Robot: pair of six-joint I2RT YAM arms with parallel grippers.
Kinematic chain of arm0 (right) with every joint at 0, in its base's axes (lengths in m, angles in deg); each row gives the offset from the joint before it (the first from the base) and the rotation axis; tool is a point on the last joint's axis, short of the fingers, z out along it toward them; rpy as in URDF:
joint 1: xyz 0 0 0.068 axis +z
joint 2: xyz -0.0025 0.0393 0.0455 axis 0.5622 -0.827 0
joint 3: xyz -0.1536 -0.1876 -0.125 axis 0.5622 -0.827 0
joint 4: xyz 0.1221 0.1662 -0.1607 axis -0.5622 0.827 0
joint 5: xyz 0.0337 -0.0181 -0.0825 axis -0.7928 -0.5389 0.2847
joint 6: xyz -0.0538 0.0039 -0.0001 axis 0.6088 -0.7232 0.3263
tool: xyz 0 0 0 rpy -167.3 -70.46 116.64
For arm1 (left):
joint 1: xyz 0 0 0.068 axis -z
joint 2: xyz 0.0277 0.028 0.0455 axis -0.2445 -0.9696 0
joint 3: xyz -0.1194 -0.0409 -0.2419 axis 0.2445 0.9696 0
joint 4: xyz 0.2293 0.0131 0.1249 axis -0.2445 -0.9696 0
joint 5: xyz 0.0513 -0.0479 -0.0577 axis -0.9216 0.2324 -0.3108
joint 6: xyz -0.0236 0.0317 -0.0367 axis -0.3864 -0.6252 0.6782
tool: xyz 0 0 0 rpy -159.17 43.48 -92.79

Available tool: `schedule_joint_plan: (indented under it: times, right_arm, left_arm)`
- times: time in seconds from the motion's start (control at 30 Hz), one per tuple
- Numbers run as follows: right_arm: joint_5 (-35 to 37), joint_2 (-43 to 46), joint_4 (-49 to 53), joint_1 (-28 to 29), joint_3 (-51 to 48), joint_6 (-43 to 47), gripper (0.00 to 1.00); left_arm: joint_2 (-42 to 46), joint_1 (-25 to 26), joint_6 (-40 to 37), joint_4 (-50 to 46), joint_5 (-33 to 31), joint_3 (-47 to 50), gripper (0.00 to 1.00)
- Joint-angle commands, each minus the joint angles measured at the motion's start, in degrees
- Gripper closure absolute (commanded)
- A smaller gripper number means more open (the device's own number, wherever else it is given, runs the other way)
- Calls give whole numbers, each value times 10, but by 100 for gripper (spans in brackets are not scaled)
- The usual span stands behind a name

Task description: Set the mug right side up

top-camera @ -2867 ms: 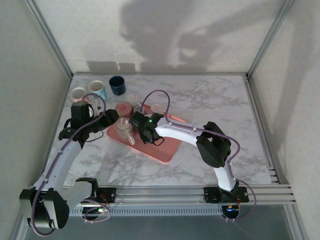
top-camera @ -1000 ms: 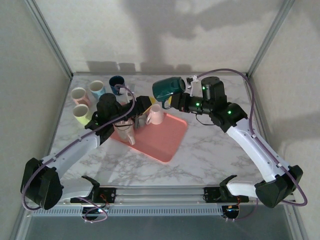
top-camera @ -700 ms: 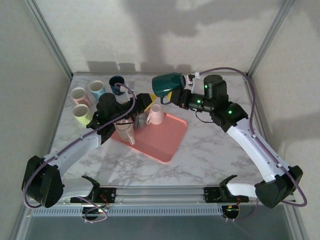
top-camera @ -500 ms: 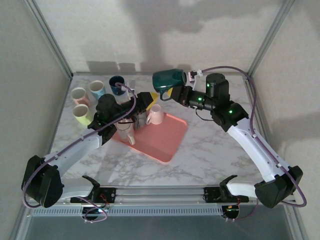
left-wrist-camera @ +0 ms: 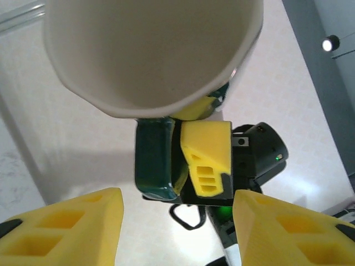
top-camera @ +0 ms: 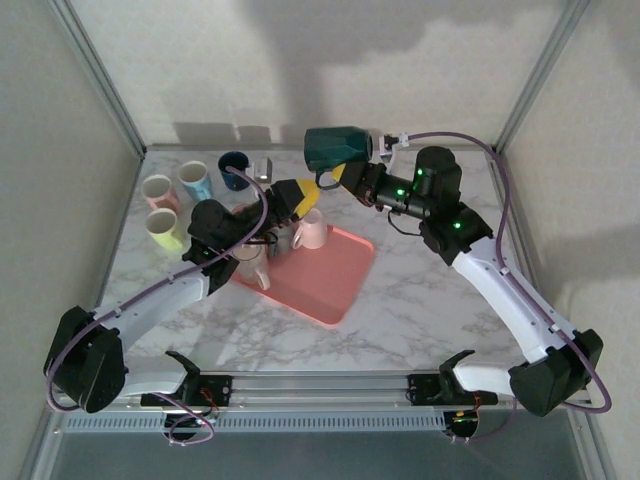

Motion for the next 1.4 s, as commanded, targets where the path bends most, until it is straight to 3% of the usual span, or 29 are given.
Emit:
schedule_joint_plan:
  times: [0.0, 0.83, 1.13, 1.23, 1.37]
  right_arm:
    - [-18, 14, -102, -4, -3, -21, 100]
    - [-56, 26, -160, -4, -49, -87, 100]
    - [-50, 36, -145, -3, -58, -72, 100]
    - [-33, 44, -122, -4, -58, -51, 100]
    - [-7, 54, -97, -4, -61, -31, 83]
  left_arm:
    - [-7, 13, 25, 66, -6, 0, 46]
    - [-62, 26, 14, 128, -45, -35, 65]
    - [-70, 26, 16, 145, -45, -33, 98]
    - [-72, 26, 13, 146, -42, -34, 100]
    - [-71, 27, 10, 149, -35, -39, 100]
